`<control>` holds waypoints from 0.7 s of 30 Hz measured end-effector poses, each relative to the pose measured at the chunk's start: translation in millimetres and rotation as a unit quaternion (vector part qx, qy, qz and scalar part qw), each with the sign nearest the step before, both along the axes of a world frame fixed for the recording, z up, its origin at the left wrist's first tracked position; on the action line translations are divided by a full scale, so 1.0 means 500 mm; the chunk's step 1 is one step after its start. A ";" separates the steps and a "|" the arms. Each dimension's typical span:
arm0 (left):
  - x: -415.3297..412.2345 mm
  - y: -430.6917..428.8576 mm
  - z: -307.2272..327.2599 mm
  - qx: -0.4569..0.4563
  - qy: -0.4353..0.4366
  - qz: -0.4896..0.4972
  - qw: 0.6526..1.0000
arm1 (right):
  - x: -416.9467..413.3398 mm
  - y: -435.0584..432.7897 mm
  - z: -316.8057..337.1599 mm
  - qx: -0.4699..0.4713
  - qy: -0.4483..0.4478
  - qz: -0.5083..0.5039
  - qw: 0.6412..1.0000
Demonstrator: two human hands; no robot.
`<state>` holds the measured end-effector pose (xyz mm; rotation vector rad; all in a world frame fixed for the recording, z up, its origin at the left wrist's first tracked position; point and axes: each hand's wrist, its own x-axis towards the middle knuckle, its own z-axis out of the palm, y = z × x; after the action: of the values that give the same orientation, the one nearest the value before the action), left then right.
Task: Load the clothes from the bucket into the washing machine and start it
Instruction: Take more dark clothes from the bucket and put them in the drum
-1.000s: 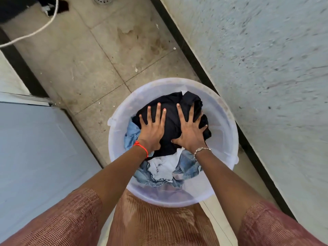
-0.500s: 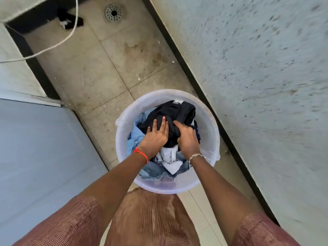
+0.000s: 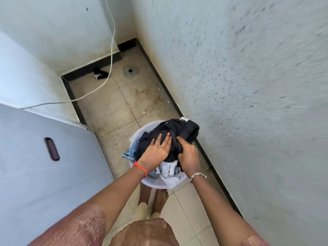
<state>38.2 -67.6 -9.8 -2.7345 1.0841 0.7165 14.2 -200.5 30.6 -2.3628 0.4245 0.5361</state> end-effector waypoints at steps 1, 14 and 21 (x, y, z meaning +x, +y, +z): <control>-0.003 0.001 0.033 -0.003 -0.009 -0.003 1.000 | -0.004 -0.001 0.036 -0.004 -0.010 -0.001 1.000; -0.048 0.080 0.412 -0.048 -0.074 -0.009 0.996 | -0.070 0.057 0.414 0.001 -0.105 0.020 0.994; -0.120 0.233 0.607 -0.156 -0.171 0.070 0.970 | -0.102 0.177 0.568 0.017 -0.198 0.108 0.974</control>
<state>-21.9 48.6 293.6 -3.0632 1.0019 0.0744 -36.5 -112.1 314.5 -2.4185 -0.0240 0.1561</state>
